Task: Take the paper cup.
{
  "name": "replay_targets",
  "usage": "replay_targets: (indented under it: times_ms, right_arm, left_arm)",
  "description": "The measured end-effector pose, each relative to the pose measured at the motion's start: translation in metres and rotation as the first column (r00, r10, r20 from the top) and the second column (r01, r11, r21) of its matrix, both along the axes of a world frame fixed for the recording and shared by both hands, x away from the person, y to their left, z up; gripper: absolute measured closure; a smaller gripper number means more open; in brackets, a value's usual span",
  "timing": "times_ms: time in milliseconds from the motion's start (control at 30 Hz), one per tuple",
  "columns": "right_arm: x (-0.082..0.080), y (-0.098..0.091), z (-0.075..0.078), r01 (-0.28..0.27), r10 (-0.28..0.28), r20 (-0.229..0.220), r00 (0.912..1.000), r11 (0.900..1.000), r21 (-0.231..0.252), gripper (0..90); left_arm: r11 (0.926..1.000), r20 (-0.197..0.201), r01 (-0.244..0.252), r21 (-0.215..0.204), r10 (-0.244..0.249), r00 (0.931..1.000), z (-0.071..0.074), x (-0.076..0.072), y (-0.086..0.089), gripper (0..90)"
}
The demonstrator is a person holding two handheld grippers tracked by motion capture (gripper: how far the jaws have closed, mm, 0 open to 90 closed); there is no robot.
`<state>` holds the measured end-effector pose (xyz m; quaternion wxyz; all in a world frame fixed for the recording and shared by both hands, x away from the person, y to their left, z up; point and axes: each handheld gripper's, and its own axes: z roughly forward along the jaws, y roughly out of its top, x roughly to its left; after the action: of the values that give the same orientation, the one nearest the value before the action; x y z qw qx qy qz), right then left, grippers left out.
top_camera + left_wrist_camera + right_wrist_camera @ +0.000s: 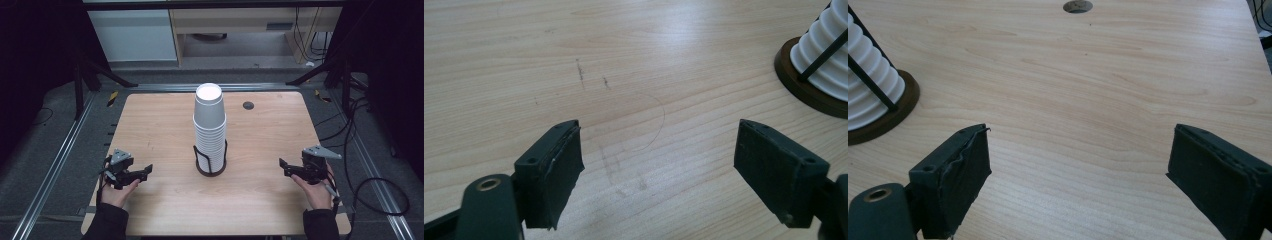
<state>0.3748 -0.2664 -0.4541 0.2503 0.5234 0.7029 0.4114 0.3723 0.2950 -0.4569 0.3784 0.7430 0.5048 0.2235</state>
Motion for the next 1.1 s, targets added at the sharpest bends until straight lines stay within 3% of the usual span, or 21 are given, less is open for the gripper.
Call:
replay_targets:
  times_ms: [200,433,533,733,1100]
  right_arm:
    - [0.0,0.001,0.014,-0.031,0.031,0.033,0.999,0.9994,0.011,10.0]
    - [0.001,0.011,0.043,-0.097,0.092,0.082,0.9924,0.9939,0.052,9.9]
    - [0.004,0.021,0.065,-0.15,0.137,0.129,0.9821,0.9838,0.098,9.6]
    - [0.01,0.043,0.098,-0.227,0.206,0.186,0.9608,0.9684,0.103,9.3]
    - [0.016,0.087,0.147,-0.373,0.322,0.285,0.9029,0.9163,0.146,8.4]
  left_arm:
    - [0.9999,0.009,0.014,0.007,-0.014,0.9999,0.001,-0.001,-0.001,19.6]
    - [1.0,0.017,0.009,-0.001,-0.009,0.9998,0.004,-0.002,-0.001,20.2]
    - [1.0,0.012,0.008,0.002,-0.008,0.9999,0.003,-0.002,-0.001,20.4]
    - [1.0,0.01,0.01,-0.002,-0.01,0.9999,0.003,-0.002,-0.001,21.0]
    - [0.9999,0.011,0.016,0.0,-0.016,0.9998,0.003,-0.002,-0.003,21.3]
